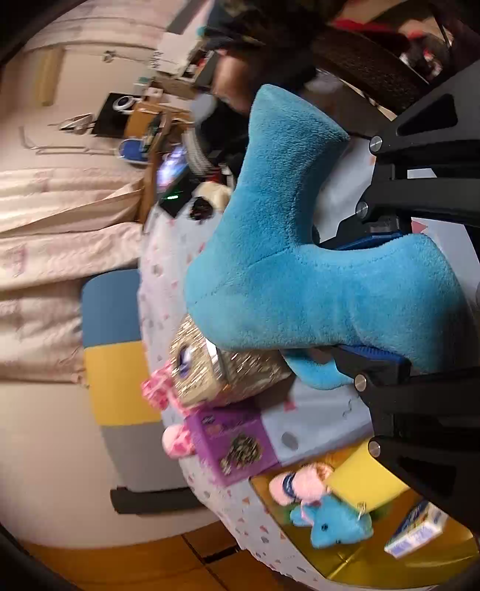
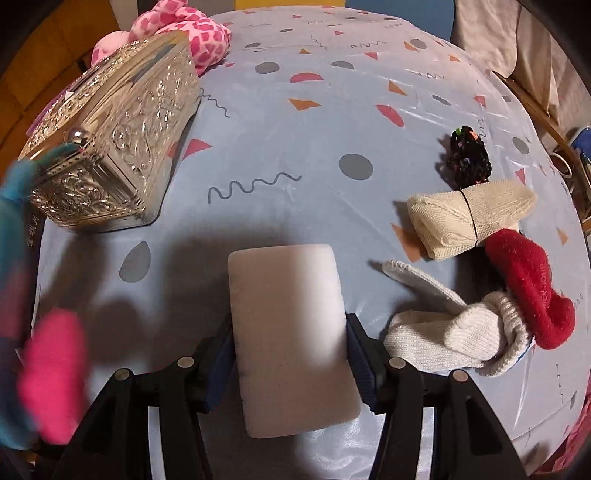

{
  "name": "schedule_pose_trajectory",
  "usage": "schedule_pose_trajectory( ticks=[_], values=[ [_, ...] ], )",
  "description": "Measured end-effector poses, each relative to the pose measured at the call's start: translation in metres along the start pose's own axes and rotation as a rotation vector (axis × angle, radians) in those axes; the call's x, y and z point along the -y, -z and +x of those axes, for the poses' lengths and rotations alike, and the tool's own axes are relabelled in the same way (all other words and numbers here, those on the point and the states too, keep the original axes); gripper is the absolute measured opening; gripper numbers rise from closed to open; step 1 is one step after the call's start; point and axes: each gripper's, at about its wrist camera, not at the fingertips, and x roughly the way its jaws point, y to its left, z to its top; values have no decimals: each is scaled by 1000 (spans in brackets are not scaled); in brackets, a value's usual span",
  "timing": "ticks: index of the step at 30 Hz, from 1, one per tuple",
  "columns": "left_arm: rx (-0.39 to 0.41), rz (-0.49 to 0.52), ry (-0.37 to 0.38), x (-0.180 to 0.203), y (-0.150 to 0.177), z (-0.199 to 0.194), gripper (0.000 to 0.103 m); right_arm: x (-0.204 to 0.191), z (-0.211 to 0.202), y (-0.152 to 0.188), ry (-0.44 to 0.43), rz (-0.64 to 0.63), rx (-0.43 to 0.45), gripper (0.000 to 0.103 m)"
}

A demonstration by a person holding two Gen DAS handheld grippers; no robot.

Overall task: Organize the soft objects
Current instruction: 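Release the blue plush into the gold tray with the left tool while the right holds the sponge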

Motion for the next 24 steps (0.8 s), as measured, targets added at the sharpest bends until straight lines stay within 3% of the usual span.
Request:
schedule_pose_trajectory(
  ticks=[6, 10, 19, 24],
  values=[
    [58, -109, -24, -32, -14, -36, 41, -16, -8, 20, 22, -20, 11, 57],
    [62, -197, -76, -69, -19, -56, 41, -27, -2, 13, 30, -29, 14, 57],
    [18, -301, -332, -181, -2, -100, 41, -31, -4, 14, 39, -42, 16, 57],
    [-55, -443, -406, -241, 24, -102, 41, -32, -2, 14, 42, -45, 17, 57]
  ],
)
